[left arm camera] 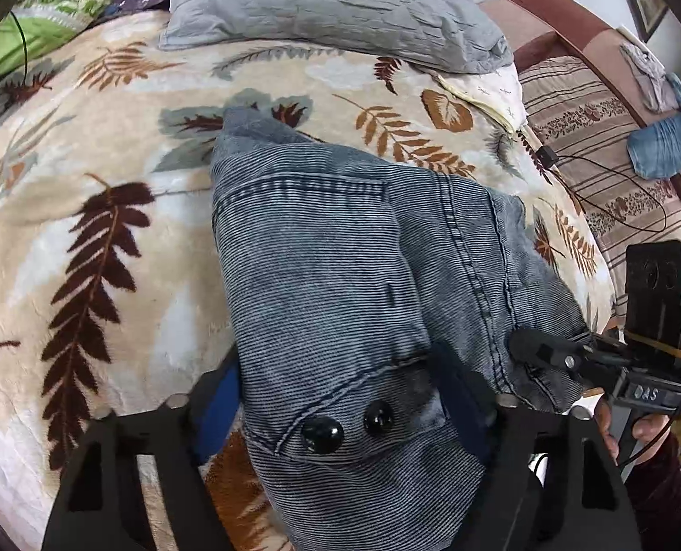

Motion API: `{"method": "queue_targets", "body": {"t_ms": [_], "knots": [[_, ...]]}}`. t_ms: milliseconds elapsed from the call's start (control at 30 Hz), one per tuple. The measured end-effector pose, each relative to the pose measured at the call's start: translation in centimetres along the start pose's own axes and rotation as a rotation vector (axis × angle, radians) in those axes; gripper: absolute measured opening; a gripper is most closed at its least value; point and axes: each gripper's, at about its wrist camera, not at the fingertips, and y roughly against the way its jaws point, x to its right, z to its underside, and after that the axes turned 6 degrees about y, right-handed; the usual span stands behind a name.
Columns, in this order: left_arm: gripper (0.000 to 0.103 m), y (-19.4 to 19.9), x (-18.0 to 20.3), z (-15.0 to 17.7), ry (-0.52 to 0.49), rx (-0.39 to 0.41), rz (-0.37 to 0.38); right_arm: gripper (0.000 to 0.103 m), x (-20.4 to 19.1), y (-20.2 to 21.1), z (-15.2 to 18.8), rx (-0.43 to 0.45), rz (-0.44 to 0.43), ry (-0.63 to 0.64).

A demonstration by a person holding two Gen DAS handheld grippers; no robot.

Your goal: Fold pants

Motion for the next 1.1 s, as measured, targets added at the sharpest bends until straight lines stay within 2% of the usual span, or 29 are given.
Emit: {"method": "queue_targets", "body": {"t_ms": [67,133,267,400,533,667,733,767,800,867,900,933,967,1033,1100], "knots": [[0.053,0.6,0.2,-0.2,0.000,0.011,0.003,0.040,-0.2,0.3,-0.2,0.018,0.006,0.001],[0.049,1.0,0.4,-0.4,-0.010,0.018,0.002,0.035,-0.9,0.7,-0.4,0.036,0.016,0.024],[0.042,2.1,0.6,-1.1,-0.019,0.038,-0.002,0.032,-3.0,1.5,-1.7,0.067,0.024,0.103],[0.041,4.4,0.7,-3.7,-0.034,0.120,-0.020,0.031,-4.4,1.8,-4.4,0.113,0.026,0.157],[0.042,4.7,0.4,-6.8,-0.043,0.170,-0.071,0.031,-4.4,0.9,-7.6,0.152,0.015,0.170],[0.042,2.4,-1.2,-9.5,-0.026,0.165,-0.136,0.032,-3.6,-2.4,-10.5,0.137,0.023,0.168],[0.042,0.3,-2.5,-10.1,-0.009,0.133,-0.182,0.032,-2.5,-4.5,-11.2,0.108,0.023,0.140],[0.044,-0.7,-2.9,-10.2,-0.004,0.120,-0.205,0.032,-1.9,-5.6,-11.4,0.086,0.022,0.121],[0.053,-1.6,-3.3,-10.0,0.000,0.117,-0.230,0.032,-1.2,-6.8,-11.5,0.065,0.026,0.102],[0.061,-2.3,-3.7,-9.5,-0.004,0.141,-0.253,0.043,0.2,-8.4,-11.2,0.037,0.047,0.056],[0.069,-2.4,-3.6,-9.3,-0.010,0.151,-0.271,0.050,1.2,-8.8,-10.8,0.034,0.039,0.013],[0.073,-2.4,-3.6,-9.1,-0.009,0.156,-0.291,0.066,2.0,-9.0,-10.4,0.029,0.046,-0.029],[0.075,-2.0,-3.8,-9.1,-0.006,0.156,-0.301,0.072,2.5,-9.1,-10.1,0.025,0.045,-0.061],[0.075,-1.0,-3.4,-9.0,-0.004,0.160,-0.312,0.072,2.8,-8.3,-9.7,0.027,0.035,-0.085],[0.075,1.1,-2.2,-8.4,-0.026,0.206,-0.356,0.072,2.0,-6.5,-9.5,0.059,0.062,-0.070]]}}
